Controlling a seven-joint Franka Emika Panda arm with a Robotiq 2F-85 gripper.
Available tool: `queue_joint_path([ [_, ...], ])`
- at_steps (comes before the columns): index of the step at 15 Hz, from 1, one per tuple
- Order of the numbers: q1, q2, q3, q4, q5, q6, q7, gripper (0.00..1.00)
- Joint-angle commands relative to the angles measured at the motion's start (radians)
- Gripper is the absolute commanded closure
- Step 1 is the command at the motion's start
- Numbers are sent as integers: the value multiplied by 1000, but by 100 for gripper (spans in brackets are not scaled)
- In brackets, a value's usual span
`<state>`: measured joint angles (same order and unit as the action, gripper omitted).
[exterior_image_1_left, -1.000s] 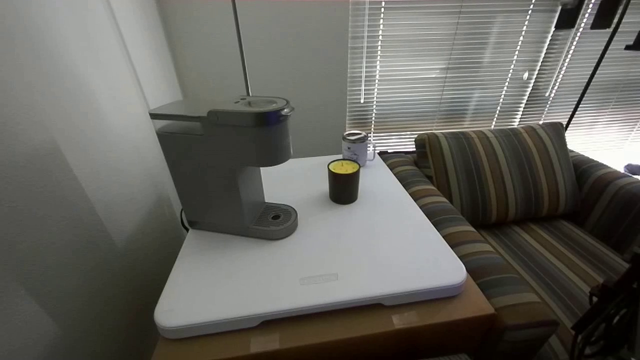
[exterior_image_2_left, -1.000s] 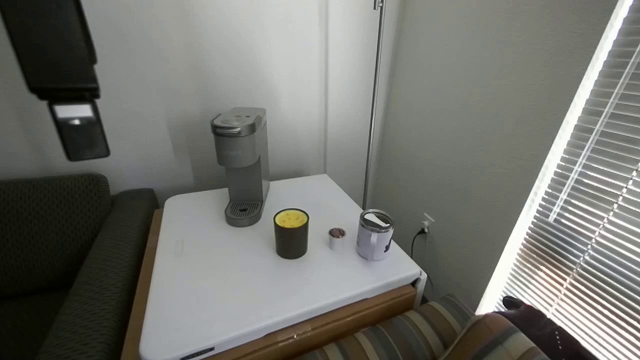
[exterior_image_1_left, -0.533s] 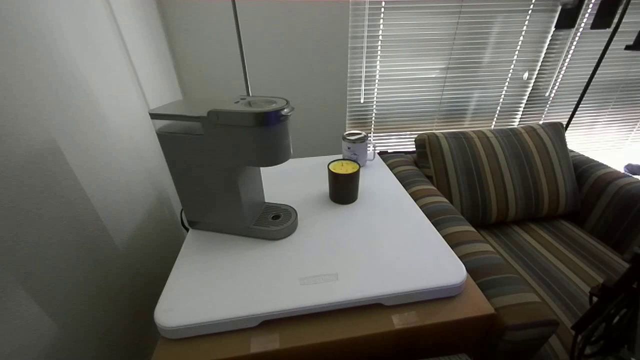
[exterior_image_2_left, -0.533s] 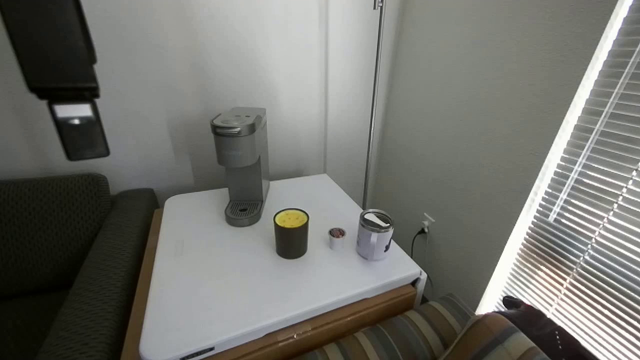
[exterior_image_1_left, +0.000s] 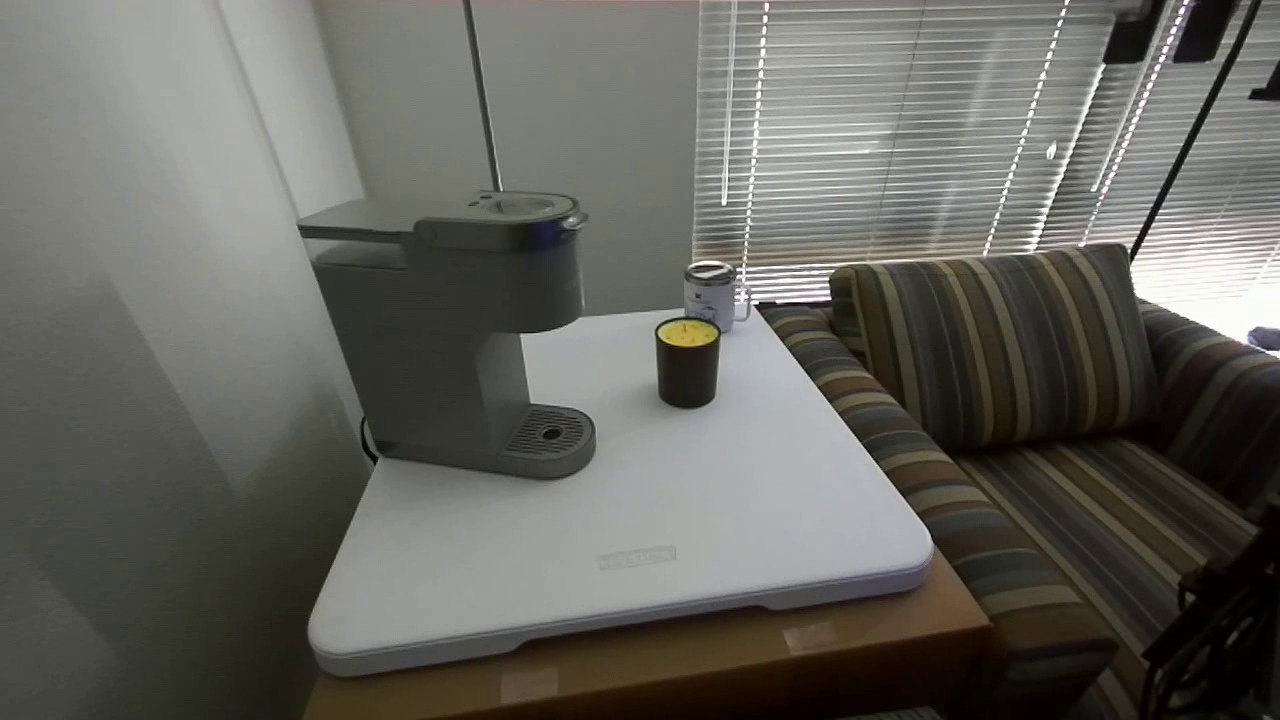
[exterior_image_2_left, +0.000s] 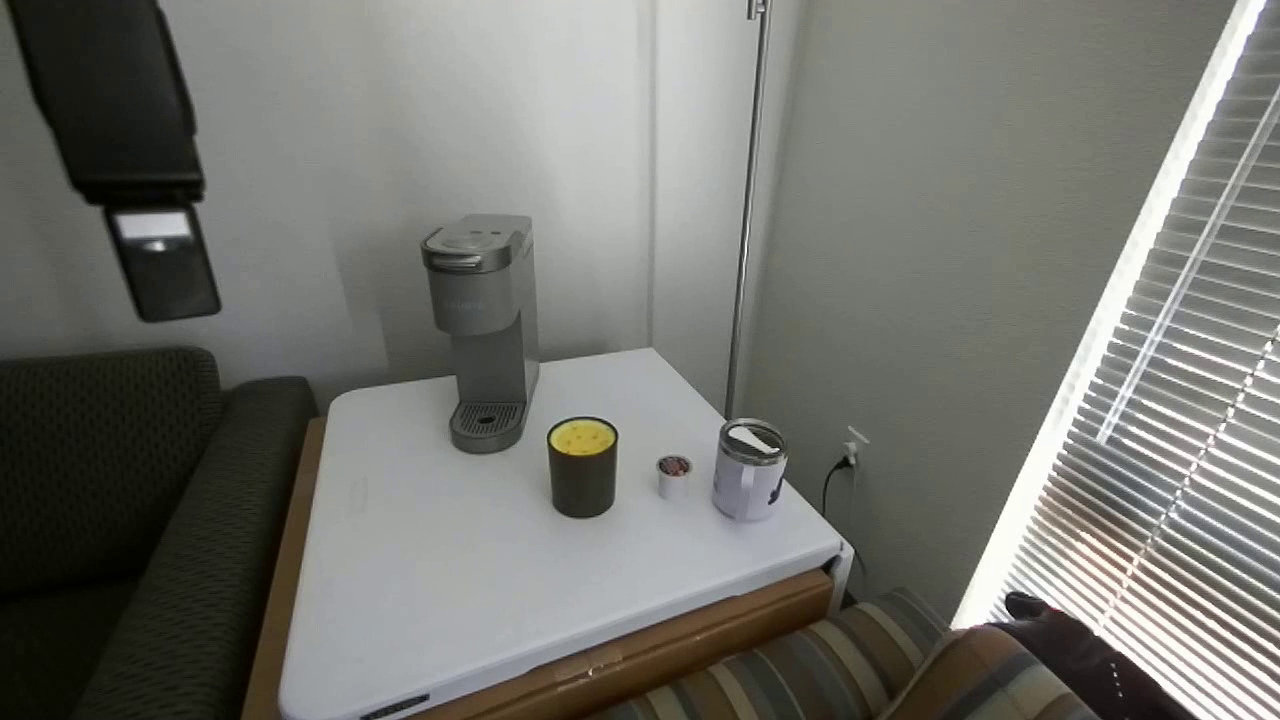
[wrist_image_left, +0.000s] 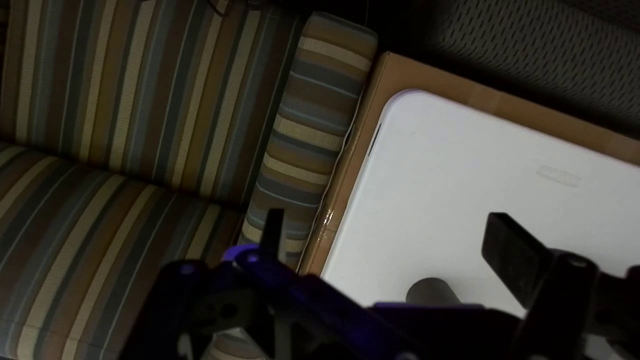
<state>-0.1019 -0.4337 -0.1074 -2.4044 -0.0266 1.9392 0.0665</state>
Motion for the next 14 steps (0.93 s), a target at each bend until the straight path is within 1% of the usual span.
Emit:
queue_joint_path([
  [1,9,35,13,8,27,4,3,0],
  [2,11,38,13,9,28,4,2,0],
  [4,31,39,-2,9,58,8,-70,0],
  [5,54,44,-22,13,99,-2,-158,0],
  [9,95,112,-54,58,198,-30,-360,0],
  [12,119,211,-46,131,246,-52,-428,0],
  [14,126,288,-33,203,269,-77,-444,0],
])
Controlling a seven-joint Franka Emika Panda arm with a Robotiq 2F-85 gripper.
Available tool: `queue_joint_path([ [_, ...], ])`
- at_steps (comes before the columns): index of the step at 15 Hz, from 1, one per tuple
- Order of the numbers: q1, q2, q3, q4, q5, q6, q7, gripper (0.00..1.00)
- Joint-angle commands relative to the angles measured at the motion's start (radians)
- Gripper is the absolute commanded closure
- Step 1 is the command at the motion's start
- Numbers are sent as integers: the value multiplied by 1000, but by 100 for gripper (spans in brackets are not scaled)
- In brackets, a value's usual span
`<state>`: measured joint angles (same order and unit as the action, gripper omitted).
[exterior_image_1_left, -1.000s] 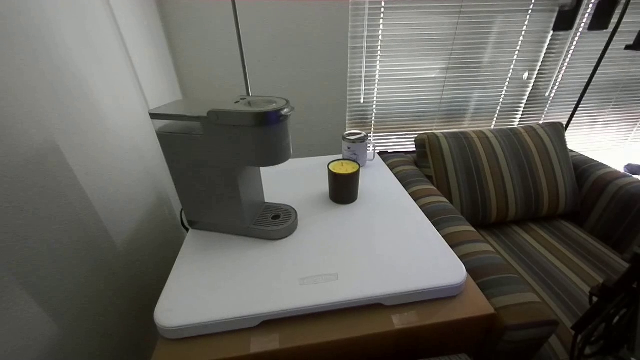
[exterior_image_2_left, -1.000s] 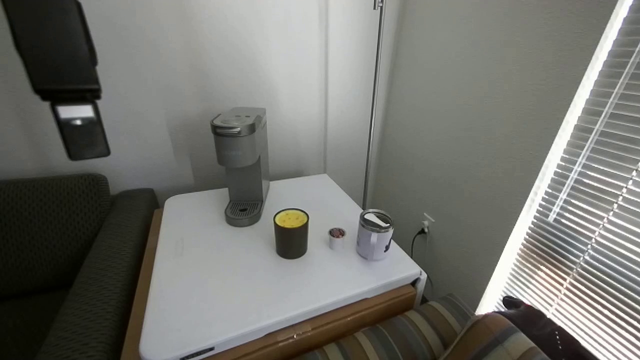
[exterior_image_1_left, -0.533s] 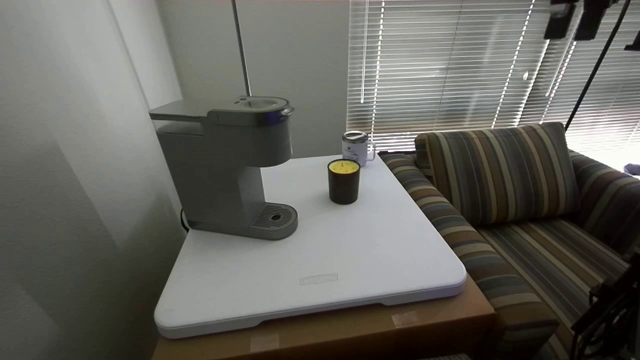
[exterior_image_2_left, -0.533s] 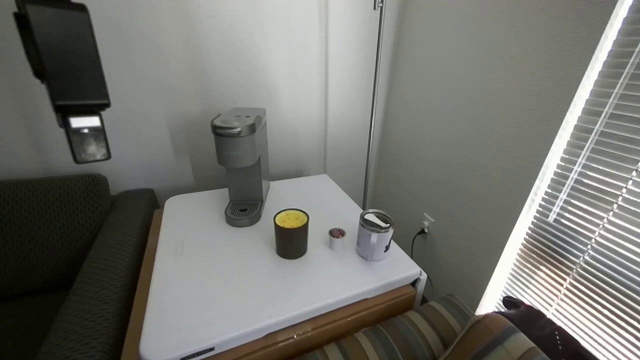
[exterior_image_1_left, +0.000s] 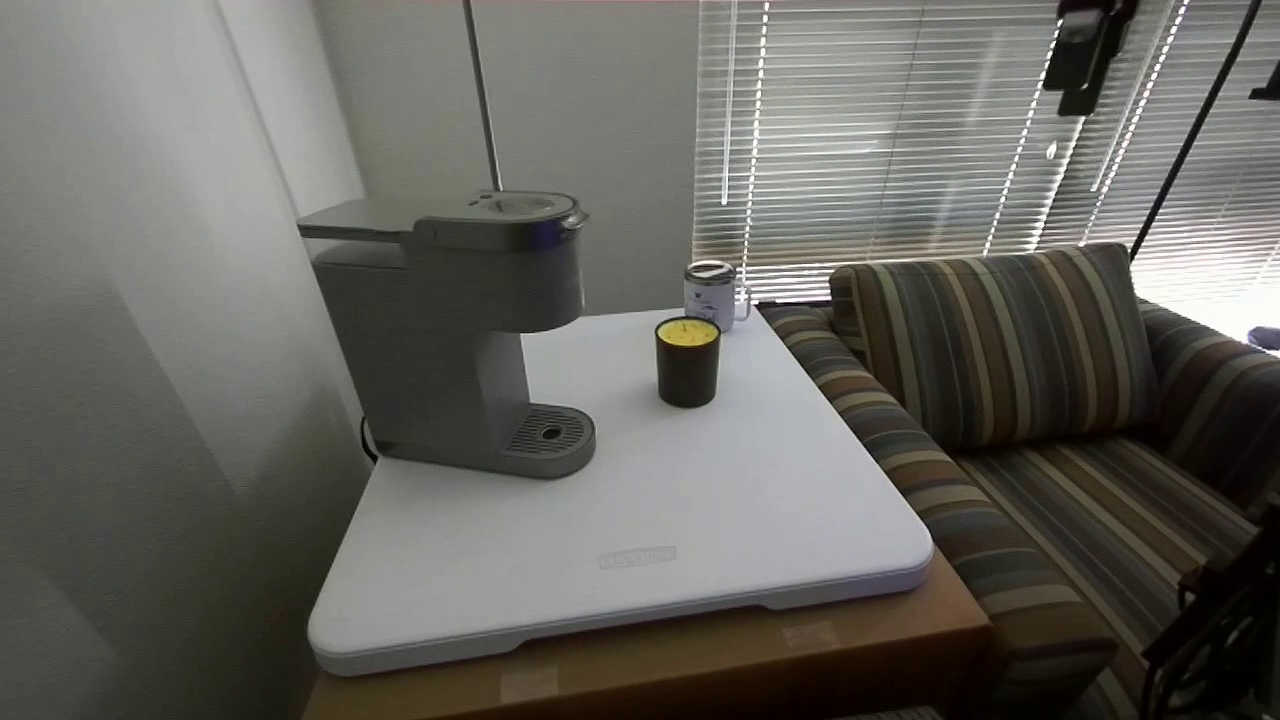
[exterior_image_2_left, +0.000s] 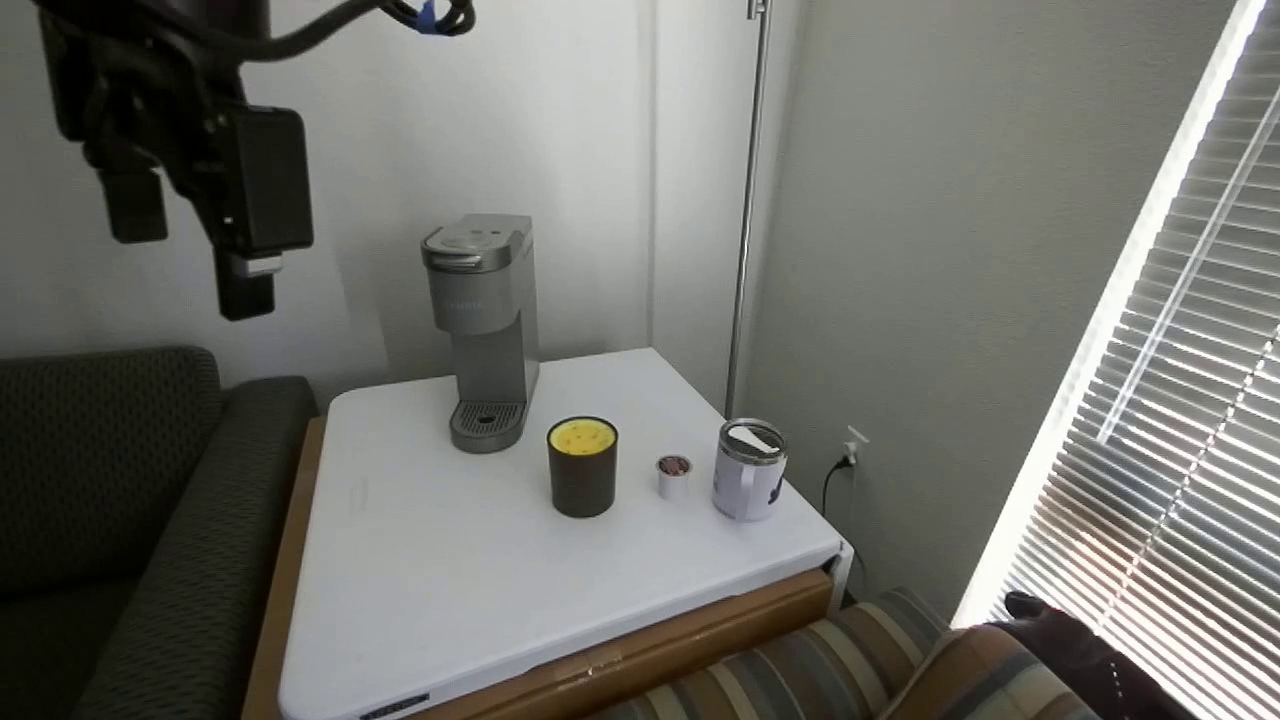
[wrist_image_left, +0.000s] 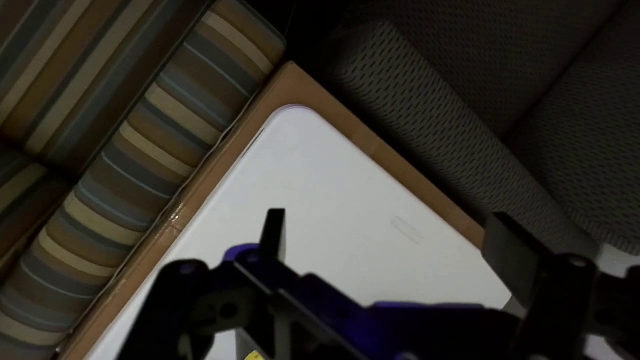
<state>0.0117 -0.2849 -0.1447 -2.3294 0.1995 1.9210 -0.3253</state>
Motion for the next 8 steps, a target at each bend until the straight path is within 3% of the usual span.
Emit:
queue_joint_path([
  [1,11,173,5,162,53,-74,-61,0],
  [3,-1,232,9,232,64,-120,-75,0],
  [4,-4,151,30,137,40,-55,-34,0],
  [8,-11,221,33,212,43,-90,-43,0],
])
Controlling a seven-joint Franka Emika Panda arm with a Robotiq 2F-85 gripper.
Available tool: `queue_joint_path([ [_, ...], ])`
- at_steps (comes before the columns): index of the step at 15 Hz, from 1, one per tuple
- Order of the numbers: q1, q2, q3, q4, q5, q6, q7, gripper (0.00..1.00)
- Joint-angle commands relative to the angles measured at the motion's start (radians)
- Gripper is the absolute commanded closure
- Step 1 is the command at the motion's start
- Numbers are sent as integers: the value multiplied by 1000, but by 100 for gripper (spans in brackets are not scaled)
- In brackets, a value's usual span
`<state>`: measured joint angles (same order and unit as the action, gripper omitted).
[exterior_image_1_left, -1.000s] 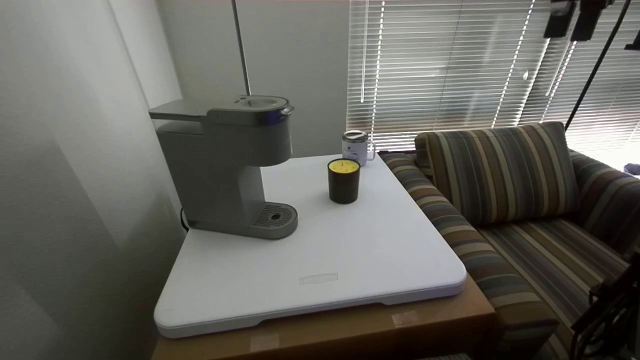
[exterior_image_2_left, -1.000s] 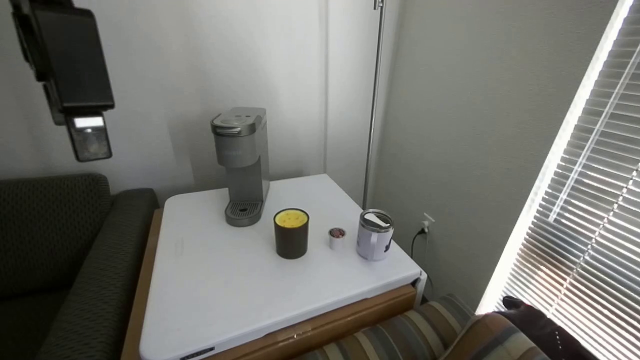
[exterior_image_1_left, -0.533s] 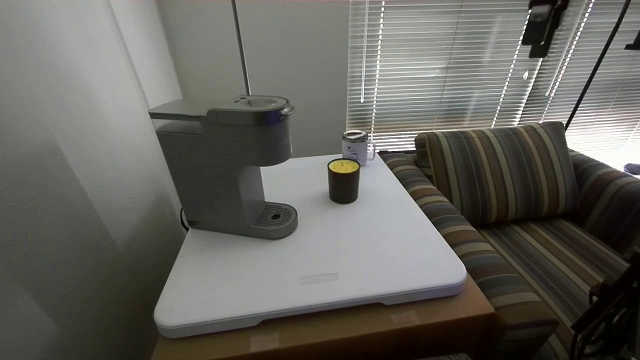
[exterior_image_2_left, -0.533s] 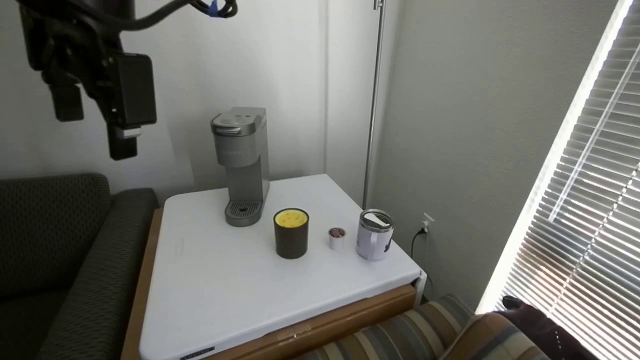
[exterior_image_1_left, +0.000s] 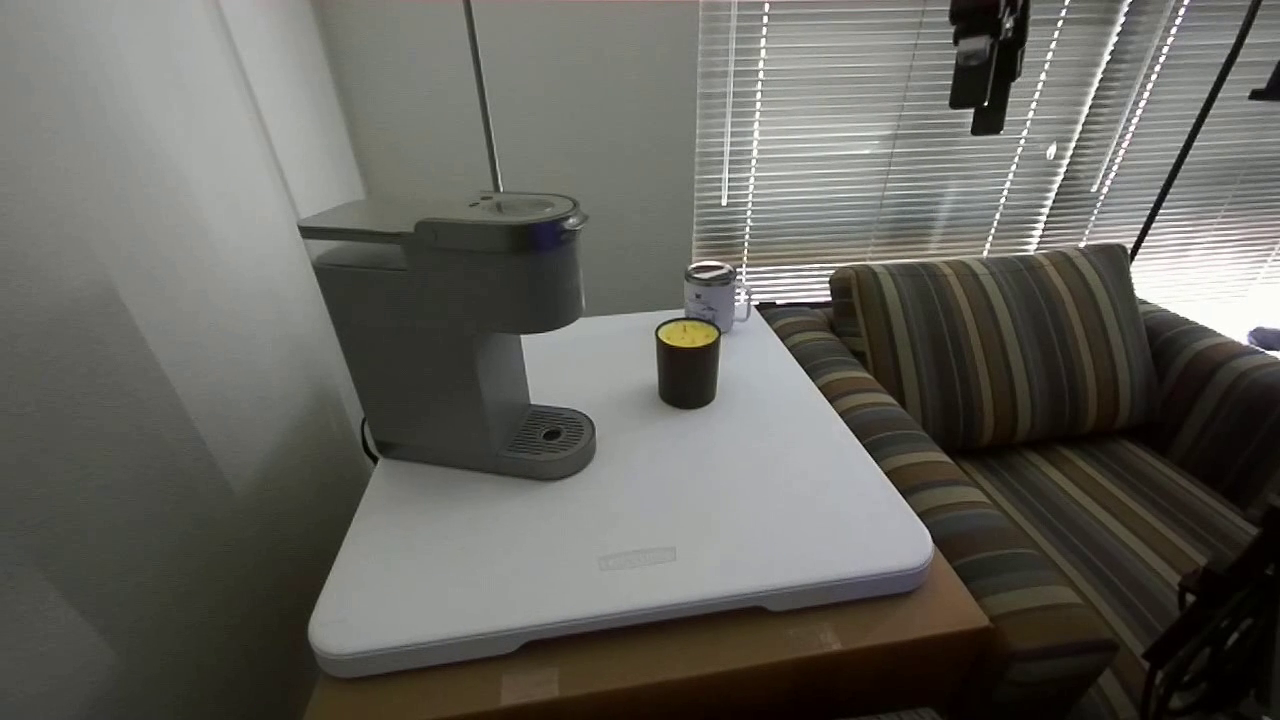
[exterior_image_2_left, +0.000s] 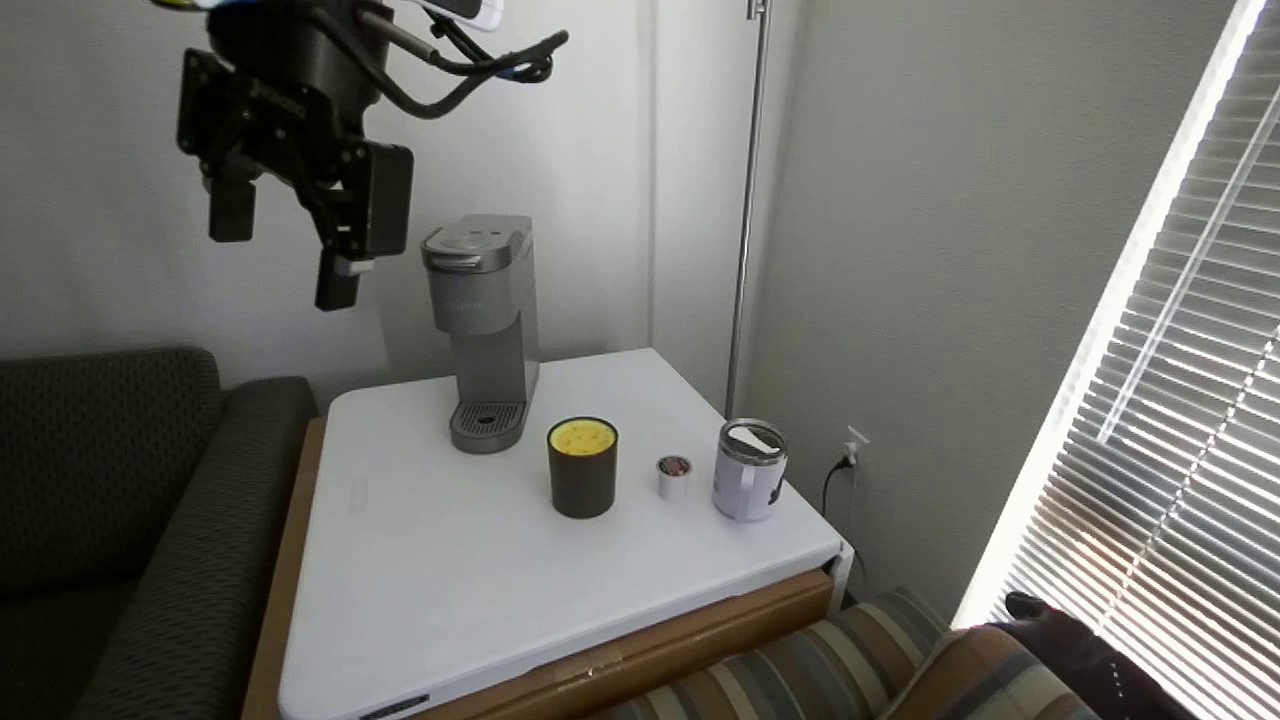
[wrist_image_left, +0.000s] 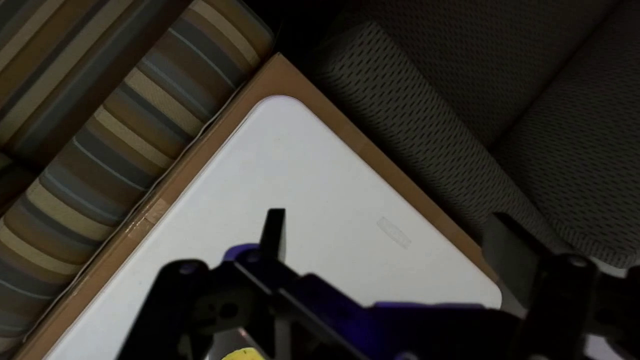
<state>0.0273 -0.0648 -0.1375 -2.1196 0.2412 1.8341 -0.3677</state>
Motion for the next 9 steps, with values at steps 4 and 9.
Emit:
queue_joint_path([
  [4,-38,2,24,5,-23,2,44,0],
  [9,-32,0,36,3,-33,33,32,0],
])
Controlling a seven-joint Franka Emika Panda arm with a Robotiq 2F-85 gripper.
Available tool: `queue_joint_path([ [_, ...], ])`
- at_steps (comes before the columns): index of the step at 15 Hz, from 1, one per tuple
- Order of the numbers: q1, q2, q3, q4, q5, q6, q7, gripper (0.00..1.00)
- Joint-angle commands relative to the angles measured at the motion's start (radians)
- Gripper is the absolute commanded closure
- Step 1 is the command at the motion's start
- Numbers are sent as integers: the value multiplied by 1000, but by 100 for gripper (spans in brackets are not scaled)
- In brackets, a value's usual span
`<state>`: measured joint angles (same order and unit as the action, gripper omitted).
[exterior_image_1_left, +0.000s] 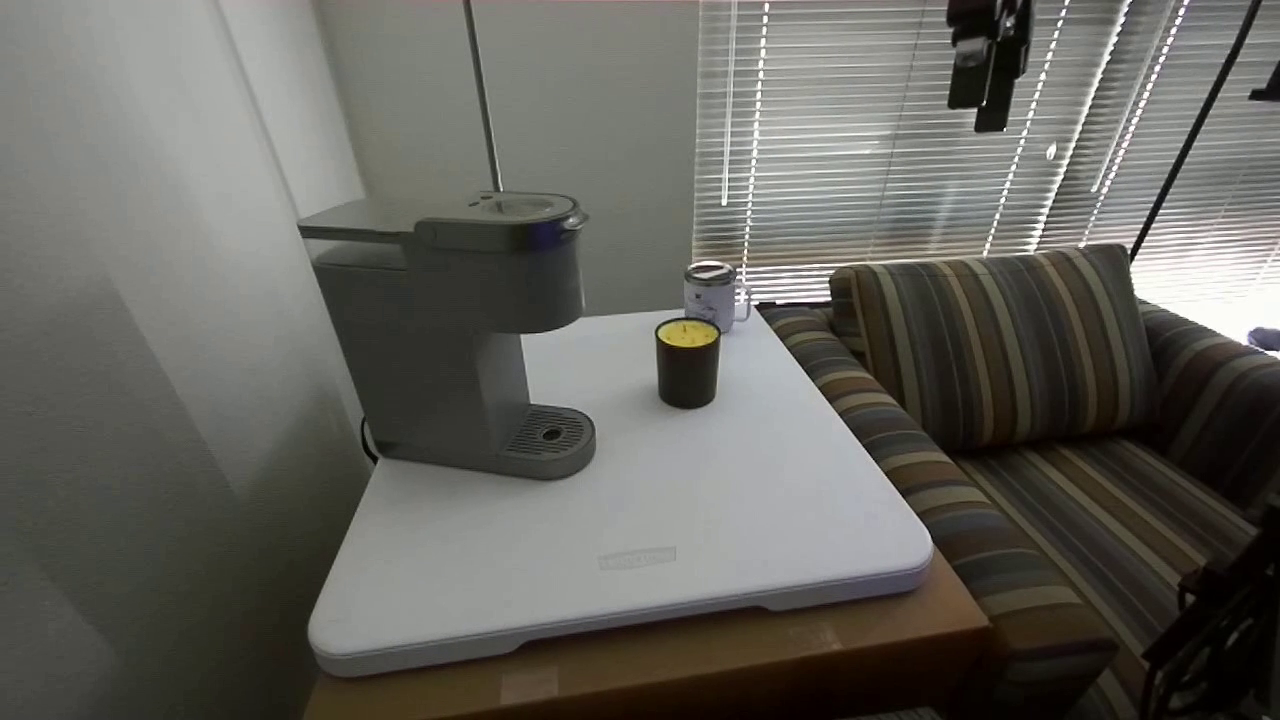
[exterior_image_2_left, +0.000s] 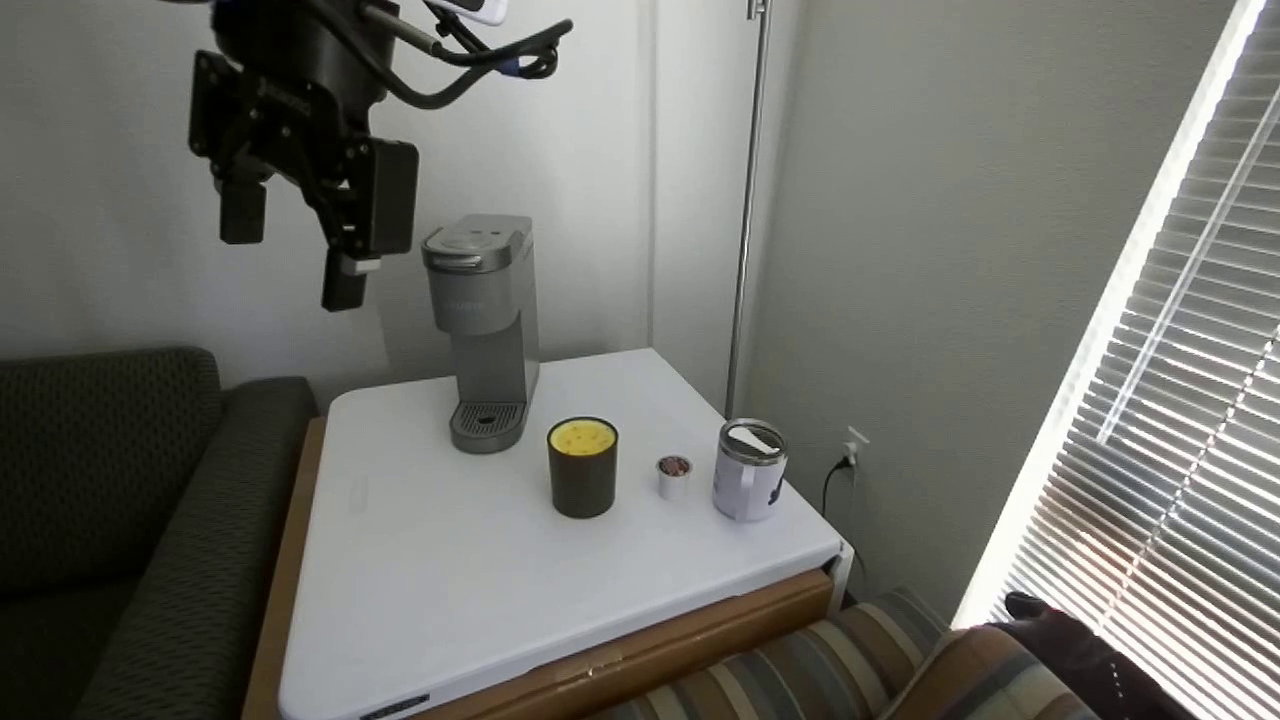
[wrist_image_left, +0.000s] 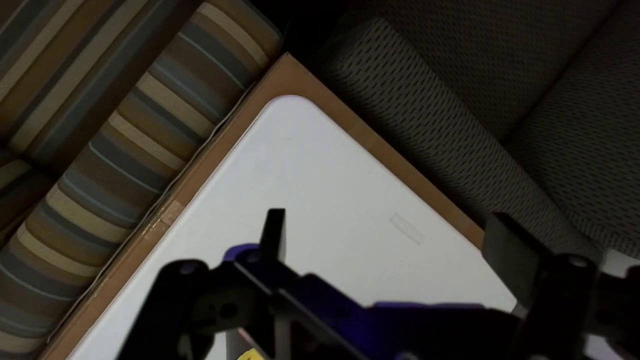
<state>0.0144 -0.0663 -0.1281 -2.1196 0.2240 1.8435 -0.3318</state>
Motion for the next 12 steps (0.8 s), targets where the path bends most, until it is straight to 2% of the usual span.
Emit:
queue_joint_path([
  [1,-18,0,30,3,-7,26,-7,0],
  [6,-5,50,61,52,1,-35,-2,0],
  [12,12,173,118,133,0,-28,11,0],
])
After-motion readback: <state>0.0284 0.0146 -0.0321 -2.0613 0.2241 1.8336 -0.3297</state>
